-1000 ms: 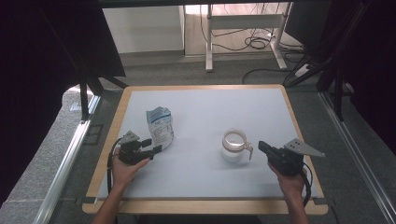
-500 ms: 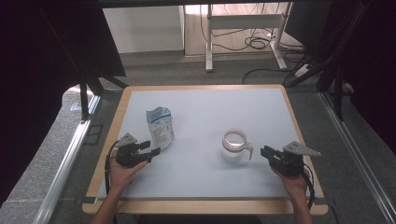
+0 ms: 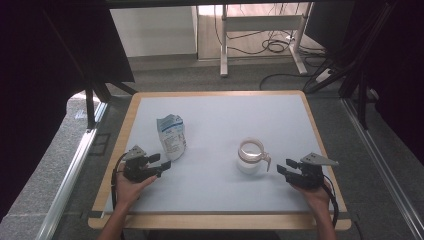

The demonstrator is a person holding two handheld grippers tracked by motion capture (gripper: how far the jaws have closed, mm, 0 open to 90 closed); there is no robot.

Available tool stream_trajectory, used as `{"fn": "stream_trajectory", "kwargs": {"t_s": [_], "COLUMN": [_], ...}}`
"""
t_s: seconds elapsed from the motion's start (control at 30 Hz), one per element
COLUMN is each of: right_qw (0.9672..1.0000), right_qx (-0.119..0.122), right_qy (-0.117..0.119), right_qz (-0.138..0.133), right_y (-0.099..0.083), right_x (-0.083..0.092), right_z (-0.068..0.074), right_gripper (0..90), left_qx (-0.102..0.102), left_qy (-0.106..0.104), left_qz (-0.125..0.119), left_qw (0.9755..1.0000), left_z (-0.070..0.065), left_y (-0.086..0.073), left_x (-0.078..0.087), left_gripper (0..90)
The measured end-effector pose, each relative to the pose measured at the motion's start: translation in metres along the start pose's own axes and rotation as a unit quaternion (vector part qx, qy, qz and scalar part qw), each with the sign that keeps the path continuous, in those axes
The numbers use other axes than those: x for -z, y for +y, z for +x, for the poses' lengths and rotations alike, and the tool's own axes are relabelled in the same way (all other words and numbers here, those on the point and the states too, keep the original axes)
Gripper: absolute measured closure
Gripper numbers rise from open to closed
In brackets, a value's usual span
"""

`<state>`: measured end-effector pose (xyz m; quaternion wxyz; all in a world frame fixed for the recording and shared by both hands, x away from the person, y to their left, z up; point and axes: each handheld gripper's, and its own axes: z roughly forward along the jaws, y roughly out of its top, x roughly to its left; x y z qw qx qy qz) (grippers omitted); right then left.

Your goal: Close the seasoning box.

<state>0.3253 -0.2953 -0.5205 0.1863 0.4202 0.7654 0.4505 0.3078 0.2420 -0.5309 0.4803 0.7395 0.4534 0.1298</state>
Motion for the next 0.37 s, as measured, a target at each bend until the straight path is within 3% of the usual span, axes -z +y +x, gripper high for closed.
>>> {"fn": "stream_trajectory", "kwargs": {"t_s": [0.37], "right_qw": [0.9999], "right_qx": [0.003], "right_qy": [0.004], "right_qz": [-0.013], "right_y": [0.0032], "right_x": [0.0035], "right_z": [0.002], "right_gripper": [45.8], "left_qx": [0.004], "left_qy": [0.0], "left_qz": [-0.001], "left_qw": [1.0], "left_z": [0.002], "left_y": [-0.0001], "left_x": [0.0002], "left_gripper": [37.6]}}
